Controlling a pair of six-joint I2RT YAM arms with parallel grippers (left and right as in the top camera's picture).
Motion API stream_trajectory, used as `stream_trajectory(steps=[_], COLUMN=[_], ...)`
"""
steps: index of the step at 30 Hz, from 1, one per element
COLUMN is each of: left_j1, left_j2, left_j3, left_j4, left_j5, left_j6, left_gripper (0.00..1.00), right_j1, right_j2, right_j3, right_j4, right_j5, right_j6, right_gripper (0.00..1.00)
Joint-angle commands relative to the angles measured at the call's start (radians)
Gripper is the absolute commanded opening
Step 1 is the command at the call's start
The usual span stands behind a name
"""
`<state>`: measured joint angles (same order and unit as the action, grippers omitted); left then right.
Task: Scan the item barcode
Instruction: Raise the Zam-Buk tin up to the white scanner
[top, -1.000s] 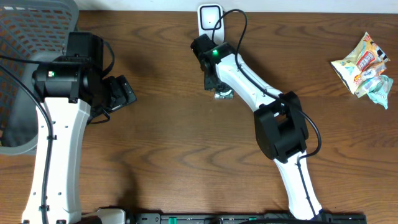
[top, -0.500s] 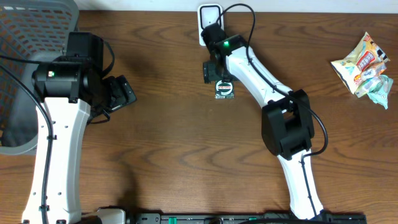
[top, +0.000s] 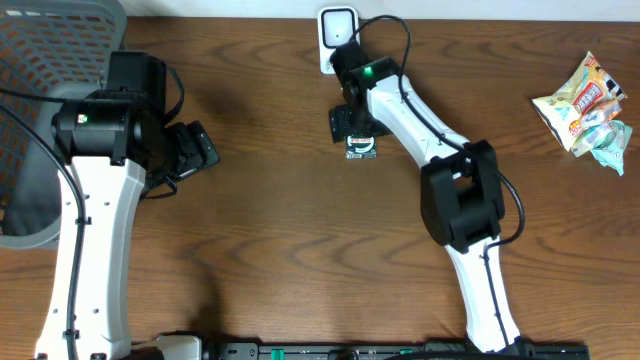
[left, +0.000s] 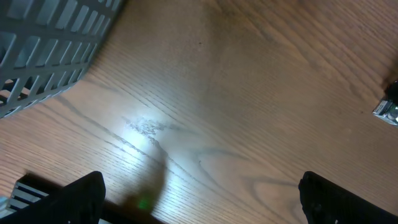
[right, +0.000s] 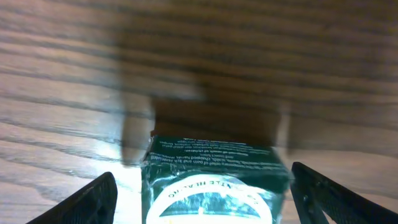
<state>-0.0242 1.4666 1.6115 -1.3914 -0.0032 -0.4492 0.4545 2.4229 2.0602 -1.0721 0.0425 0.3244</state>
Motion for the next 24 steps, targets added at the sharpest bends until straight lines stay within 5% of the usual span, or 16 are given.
stream_trajectory(steps=[1,6,12,24], left_j1=[0.001,0.0,0.0,0.0], left_j2=[0.005,0.005,0.005,0.005], left_j3=[0.001,0.001,0.001,0.001], left_j4=[-0.006,-0.006,-0.006,-0.006], left_j5=[-0.006,-0.006,-0.006,-0.006], left_j6=[-0.009,-0.009,-0.009,-0.009], left_gripper=[0.98,0.98,0.98,0.98], right_j1=[-0.003,-0.004,-0.004,-0.018], right_j2=[0.018,0.018,0.018,0.018], right_j3=[-0.013,-0.023,-0.04,0.136], right_j4=[-0.005,-0.012,-0.008,0.023], right_j5=[-0.016,-0.012,-0.013,-0.008], right_j6=[-0.014,-0.011,-0.001,-0.001], right_gripper=[0.83,0.77,0.55,0.46])
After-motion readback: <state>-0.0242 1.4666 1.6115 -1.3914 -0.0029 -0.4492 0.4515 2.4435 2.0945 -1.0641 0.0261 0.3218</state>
